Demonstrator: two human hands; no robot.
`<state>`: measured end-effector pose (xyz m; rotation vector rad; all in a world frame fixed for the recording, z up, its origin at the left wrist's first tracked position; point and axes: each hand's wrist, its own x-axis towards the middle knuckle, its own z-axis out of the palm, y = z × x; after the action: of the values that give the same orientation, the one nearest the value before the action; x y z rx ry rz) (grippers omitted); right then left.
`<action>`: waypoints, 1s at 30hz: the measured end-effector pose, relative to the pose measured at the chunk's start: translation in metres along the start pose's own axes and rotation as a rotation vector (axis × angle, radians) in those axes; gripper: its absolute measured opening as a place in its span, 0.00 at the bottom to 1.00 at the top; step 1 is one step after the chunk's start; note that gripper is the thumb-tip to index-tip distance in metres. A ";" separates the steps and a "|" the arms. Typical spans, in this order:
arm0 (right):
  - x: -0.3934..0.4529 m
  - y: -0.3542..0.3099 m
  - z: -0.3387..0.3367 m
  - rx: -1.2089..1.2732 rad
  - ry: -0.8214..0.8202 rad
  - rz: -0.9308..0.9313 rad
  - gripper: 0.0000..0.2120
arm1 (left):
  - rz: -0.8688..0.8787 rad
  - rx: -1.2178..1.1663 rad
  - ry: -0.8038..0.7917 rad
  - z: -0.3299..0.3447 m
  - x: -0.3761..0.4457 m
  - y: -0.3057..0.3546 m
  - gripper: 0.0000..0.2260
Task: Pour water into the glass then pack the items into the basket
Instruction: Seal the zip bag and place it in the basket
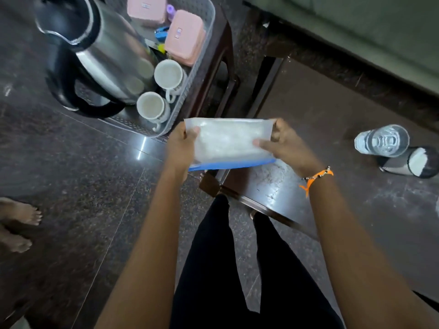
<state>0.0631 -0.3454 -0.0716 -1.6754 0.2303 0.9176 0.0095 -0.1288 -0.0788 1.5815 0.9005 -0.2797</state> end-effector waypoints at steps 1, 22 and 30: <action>0.002 -0.002 0.003 0.013 -0.059 0.027 0.17 | 0.020 -0.003 0.031 -0.003 0.001 0.002 0.06; 0.093 -0.125 0.052 0.667 0.292 0.028 0.09 | 0.145 -0.577 -0.163 -0.056 0.079 0.086 0.27; 0.137 -0.156 0.091 0.750 0.487 -0.234 0.21 | 0.175 -0.623 -0.252 -0.048 0.085 0.098 0.38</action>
<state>0.2062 -0.1715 -0.0516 -1.1520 0.6094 0.1767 0.1178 -0.0483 -0.0492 1.0089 0.5709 -0.0585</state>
